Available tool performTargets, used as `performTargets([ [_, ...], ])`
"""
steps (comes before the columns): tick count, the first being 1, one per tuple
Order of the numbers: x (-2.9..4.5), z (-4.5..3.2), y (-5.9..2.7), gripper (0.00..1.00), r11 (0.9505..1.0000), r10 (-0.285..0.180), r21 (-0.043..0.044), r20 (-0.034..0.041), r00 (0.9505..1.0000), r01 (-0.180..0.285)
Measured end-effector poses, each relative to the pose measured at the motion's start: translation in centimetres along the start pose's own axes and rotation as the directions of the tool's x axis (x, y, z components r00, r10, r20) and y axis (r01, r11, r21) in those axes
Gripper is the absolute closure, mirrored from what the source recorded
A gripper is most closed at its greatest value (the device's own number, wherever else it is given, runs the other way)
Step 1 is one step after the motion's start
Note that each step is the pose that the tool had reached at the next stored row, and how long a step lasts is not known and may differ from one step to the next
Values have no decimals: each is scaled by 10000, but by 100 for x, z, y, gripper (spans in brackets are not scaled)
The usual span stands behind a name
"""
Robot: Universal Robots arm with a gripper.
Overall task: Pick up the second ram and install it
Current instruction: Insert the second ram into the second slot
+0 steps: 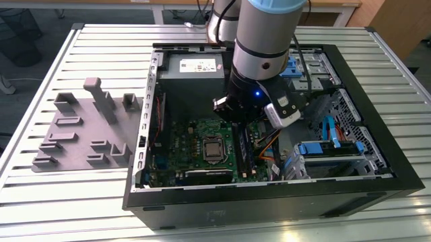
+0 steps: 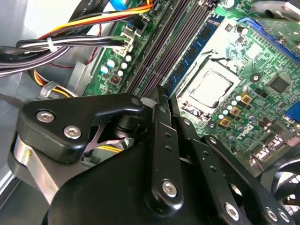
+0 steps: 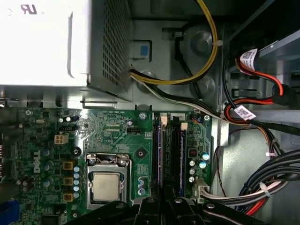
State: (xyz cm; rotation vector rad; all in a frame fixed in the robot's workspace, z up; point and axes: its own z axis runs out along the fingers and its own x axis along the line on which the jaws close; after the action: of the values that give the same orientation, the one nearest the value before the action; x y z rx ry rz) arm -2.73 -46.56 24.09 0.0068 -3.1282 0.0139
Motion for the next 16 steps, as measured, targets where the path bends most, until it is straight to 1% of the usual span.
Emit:
performTargets([
  [7,-2,85,-29,86,10000,0,-29,0,10000,0],
  [16,-2,143,-60,86,10000,28,-29,-1,10000,-28],
])
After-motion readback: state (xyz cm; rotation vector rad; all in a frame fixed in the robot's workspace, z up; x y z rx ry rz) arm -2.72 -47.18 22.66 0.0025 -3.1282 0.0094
